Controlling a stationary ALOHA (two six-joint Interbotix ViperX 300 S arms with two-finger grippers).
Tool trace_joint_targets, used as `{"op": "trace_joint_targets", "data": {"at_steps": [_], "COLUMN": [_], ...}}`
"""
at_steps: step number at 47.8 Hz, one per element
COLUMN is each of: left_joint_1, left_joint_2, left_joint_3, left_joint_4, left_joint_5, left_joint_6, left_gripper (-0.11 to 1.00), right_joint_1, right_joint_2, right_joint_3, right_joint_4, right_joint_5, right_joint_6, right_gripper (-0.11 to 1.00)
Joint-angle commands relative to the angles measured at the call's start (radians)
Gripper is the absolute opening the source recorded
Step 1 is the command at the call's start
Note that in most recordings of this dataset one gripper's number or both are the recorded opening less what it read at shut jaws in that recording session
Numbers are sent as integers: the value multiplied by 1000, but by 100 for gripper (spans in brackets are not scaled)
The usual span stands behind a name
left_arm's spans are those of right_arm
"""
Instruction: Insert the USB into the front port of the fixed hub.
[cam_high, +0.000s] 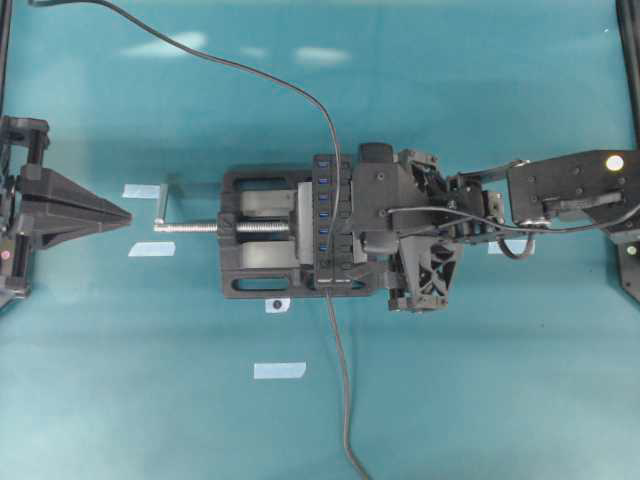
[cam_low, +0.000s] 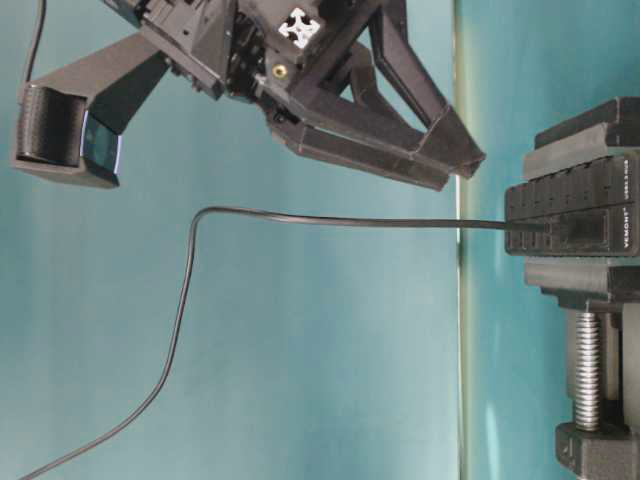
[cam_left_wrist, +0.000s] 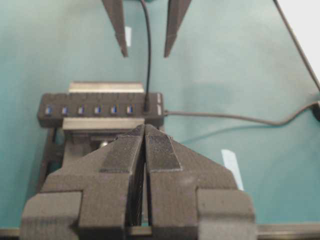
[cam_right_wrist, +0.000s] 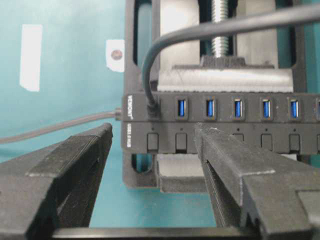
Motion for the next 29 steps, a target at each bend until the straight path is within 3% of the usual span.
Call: {"op": "trace_joint_targets", "data": {"at_steps": [1, 29], "left_joint_1": [-2, 0], "left_joint_2": [3, 3], "left_joint_3": [-14, -11], "left_joint_4": [2, 2], "left_joint_5": [-6, -6], "left_joint_6": [-6, -28], "left_gripper": [0, 0], "right_joint_1": [8, 15], "right_joint_2": [-29, -29], "right_joint_3": [-6, 14], "right_joint_4": [2, 3], "right_joint_5": [-14, -34], "right_joint_6": [9, 11], "right_gripper": [74, 74]}}
